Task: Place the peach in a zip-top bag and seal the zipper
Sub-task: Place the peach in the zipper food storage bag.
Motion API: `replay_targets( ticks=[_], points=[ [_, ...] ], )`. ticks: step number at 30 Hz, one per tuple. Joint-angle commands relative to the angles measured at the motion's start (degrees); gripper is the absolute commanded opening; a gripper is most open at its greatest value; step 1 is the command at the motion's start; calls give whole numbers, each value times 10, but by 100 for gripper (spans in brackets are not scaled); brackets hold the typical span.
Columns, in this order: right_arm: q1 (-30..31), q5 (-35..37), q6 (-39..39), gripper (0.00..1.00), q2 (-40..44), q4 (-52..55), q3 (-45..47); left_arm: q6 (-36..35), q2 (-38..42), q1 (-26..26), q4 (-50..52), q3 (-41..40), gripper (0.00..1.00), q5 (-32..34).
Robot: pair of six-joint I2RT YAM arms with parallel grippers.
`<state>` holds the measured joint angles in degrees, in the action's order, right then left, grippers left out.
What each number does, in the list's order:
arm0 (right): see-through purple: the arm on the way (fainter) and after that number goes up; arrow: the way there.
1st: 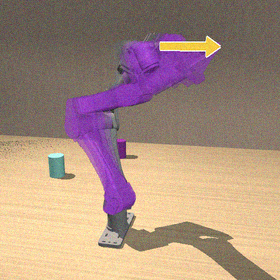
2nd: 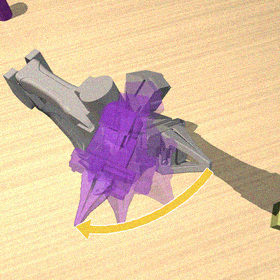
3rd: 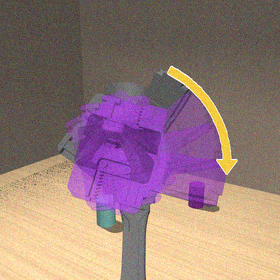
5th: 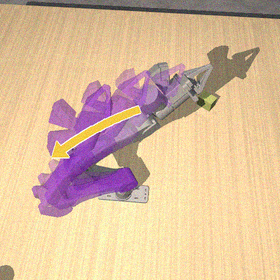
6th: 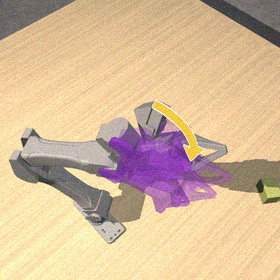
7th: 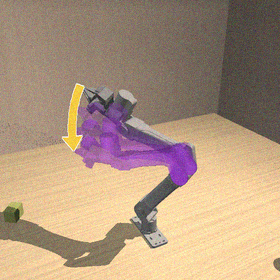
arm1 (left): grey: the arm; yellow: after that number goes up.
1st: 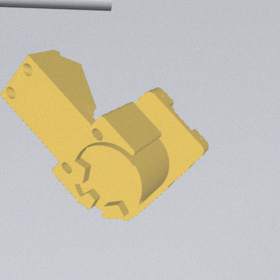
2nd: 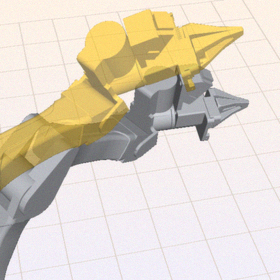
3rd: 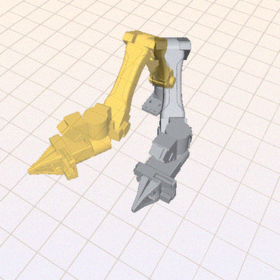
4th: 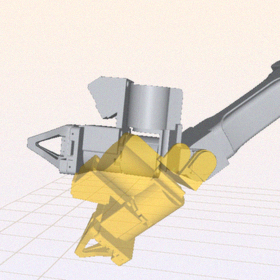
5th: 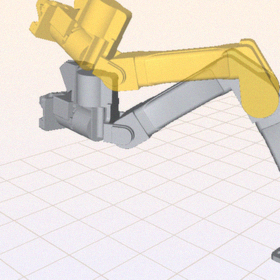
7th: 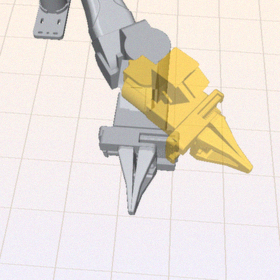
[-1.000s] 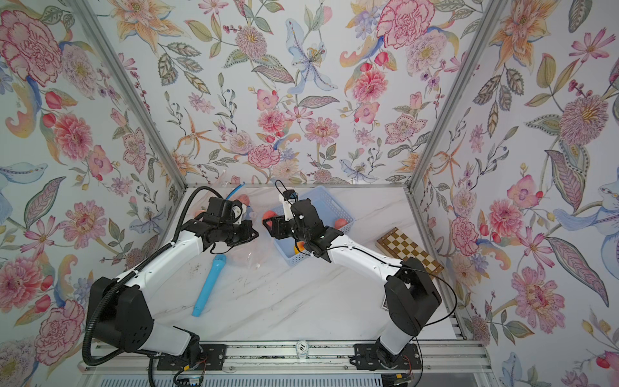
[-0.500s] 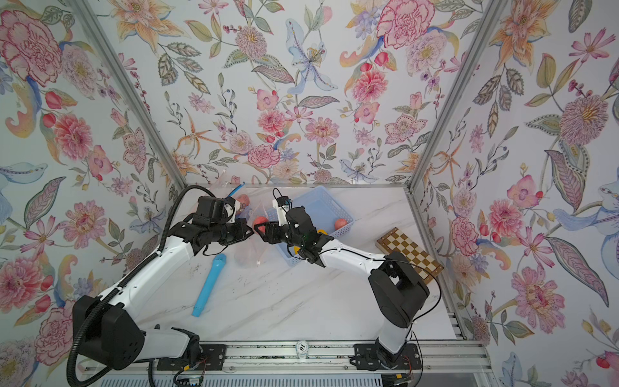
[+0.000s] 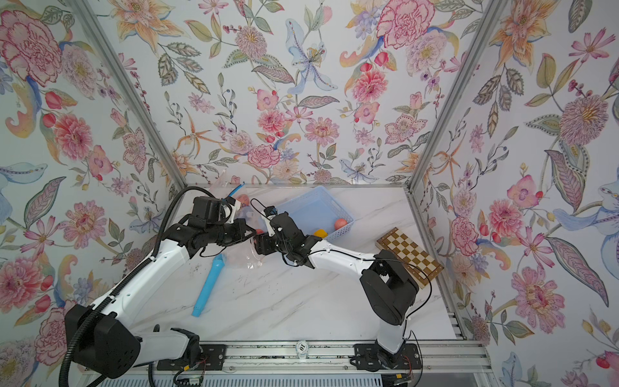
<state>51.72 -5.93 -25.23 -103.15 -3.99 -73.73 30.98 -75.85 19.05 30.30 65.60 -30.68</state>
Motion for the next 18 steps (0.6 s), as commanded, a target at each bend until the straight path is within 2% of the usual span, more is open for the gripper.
replay_targets(
  ticks=[1,3,6,18],
  points=[
    [3,14,27,79,4,24,-16,5,9,1,-3,-18,0,-1],
    [2,10,28,84,12,25,-16,5,6,0,-3,-26,0,7],
    [2,6,32,87,20,36,-20,10,-4,-2,-8,-39,0,11],
    [-14,6,28,82,79,50,-5,19,-27,-4,-20,-49,0,22]
  ],
)
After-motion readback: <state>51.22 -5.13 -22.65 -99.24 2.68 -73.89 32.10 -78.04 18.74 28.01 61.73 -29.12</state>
